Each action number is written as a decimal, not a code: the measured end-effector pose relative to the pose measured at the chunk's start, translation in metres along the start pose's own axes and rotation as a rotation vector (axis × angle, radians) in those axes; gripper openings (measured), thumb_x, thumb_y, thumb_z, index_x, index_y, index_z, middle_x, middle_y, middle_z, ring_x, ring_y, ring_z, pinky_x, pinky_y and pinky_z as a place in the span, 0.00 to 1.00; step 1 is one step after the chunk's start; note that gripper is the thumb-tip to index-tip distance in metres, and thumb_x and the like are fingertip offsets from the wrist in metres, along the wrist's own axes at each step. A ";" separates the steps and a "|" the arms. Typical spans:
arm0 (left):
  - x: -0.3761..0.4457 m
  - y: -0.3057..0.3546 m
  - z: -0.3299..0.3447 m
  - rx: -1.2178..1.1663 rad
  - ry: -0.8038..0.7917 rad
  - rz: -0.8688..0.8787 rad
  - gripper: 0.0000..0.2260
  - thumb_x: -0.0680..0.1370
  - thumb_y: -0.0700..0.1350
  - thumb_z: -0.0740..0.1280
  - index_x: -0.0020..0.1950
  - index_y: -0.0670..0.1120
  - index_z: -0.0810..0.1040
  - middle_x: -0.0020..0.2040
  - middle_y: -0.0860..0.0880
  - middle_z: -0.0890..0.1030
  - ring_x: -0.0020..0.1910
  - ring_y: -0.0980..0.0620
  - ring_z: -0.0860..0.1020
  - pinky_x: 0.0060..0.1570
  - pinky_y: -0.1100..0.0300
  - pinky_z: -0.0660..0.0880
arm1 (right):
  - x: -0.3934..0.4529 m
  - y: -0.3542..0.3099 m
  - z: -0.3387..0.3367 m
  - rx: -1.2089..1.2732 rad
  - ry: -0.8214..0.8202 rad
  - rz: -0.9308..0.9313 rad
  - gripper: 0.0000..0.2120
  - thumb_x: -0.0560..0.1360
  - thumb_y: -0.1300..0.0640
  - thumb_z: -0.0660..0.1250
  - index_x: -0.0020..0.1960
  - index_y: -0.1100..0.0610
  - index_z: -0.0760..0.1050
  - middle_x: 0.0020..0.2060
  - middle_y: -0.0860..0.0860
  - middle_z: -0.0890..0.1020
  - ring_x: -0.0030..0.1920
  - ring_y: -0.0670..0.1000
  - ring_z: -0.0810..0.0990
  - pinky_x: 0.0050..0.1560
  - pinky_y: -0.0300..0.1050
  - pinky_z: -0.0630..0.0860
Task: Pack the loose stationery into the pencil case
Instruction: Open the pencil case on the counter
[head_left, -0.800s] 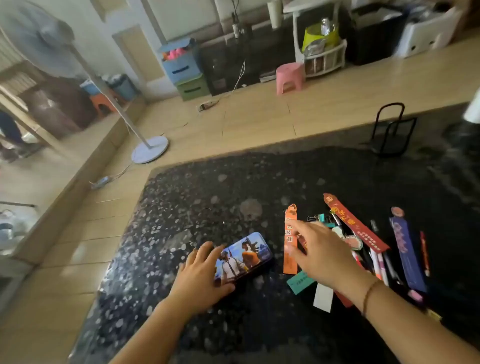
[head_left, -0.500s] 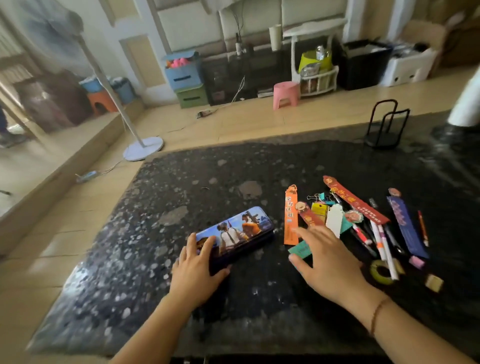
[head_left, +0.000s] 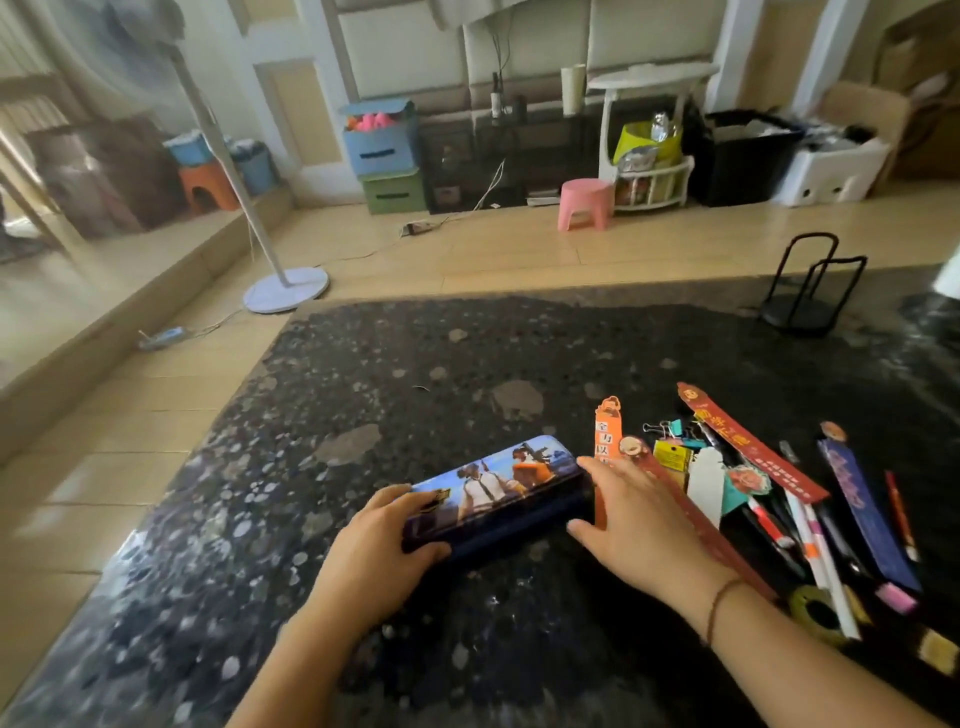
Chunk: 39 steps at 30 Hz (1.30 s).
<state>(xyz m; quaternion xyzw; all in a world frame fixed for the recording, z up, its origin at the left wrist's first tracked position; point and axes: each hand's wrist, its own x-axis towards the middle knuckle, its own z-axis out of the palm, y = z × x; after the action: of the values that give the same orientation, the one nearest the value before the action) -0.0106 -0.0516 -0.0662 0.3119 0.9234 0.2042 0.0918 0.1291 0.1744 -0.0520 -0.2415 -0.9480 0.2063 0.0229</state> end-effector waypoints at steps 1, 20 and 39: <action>0.003 -0.003 -0.004 -0.017 0.004 0.016 0.26 0.69 0.58 0.72 0.66 0.59 0.73 0.64 0.59 0.73 0.60 0.54 0.75 0.60 0.57 0.71 | 0.005 -0.003 0.005 0.035 0.009 0.027 0.35 0.73 0.45 0.68 0.76 0.47 0.57 0.73 0.47 0.66 0.73 0.50 0.62 0.69 0.47 0.63; 0.049 -0.011 0.026 -0.440 0.223 -0.283 0.36 0.74 0.42 0.70 0.76 0.51 0.53 0.69 0.46 0.71 0.63 0.42 0.73 0.62 0.44 0.70 | 0.004 0.032 0.038 -0.216 -0.030 -0.061 0.22 0.79 0.42 0.45 0.69 0.44 0.65 0.70 0.43 0.65 0.73 0.49 0.55 0.73 0.57 0.51; 0.056 0.076 0.076 -0.227 0.119 -0.169 0.20 0.77 0.43 0.65 0.69 0.53 0.68 0.75 0.47 0.62 0.71 0.41 0.61 0.68 0.38 0.57 | -0.050 0.155 -0.022 -0.375 -0.059 0.216 0.24 0.77 0.41 0.47 0.73 0.39 0.59 0.75 0.39 0.60 0.76 0.45 0.54 0.72 0.66 0.48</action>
<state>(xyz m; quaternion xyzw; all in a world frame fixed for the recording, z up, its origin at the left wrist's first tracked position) 0.0087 0.0620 -0.1044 0.2079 0.9212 0.3167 0.0886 0.2455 0.2834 -0.0916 -0.3358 -0.9385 0.0344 -0.0723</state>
